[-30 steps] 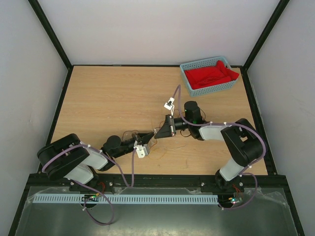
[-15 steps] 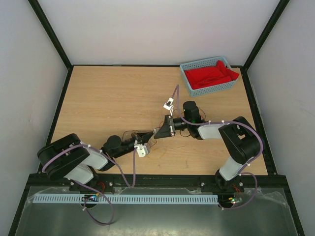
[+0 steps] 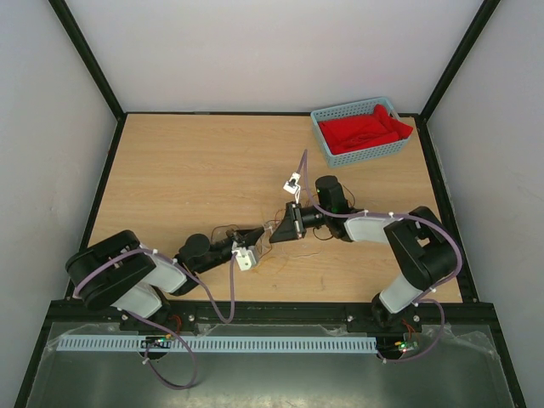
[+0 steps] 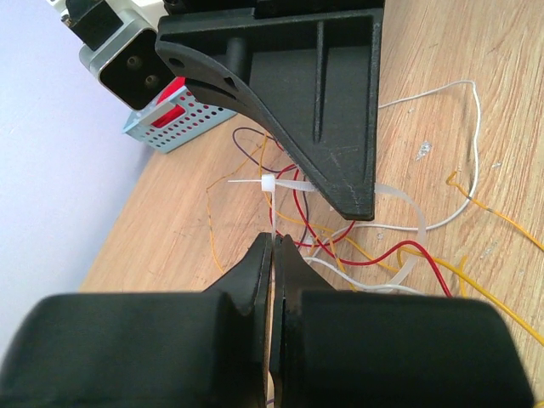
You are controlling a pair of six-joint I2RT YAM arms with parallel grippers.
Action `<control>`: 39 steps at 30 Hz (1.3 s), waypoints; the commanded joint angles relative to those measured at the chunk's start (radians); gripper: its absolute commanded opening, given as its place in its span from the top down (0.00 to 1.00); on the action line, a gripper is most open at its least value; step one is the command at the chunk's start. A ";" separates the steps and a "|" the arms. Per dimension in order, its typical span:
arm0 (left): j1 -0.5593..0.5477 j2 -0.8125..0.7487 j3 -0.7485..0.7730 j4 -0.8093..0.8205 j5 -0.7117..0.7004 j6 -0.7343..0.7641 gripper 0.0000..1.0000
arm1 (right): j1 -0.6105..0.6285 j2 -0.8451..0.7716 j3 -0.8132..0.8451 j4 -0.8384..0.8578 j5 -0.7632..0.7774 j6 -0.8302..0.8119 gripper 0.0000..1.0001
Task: Zip-tie the wires
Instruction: Tie the cable at the center of the board.
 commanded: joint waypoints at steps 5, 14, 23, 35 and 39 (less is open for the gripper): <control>0.002 0.032 0.026 0.043 -0.005 -0.016 1.00 | -0.006 -0.043 0.027 -0.090 0.033 -0.081 0.89; 0.002 0.039 0.030 0.043 -0.014 -0.023 1.00 | -0.006 -0.047 0.032 -0.122 0.042 -0.108 0.82; 0.002 0.048 0.032 0.043 -0.022 -0.025 1.00 | -0.006 -0.053 0.034 -0.134 0.043 -0.120 0.78; 0.003 0.053 0.034 0.043 -0.028 -0.036 1.00 | -0.006 -0.061 0.041 -0.146 0.061 -0.138 0.72; 0.004 0.053 0.035 0.043 -0.028 -0.036 1.00 | -0.006 -0.066 0.044 -0.153 0.064 -0.143 0.68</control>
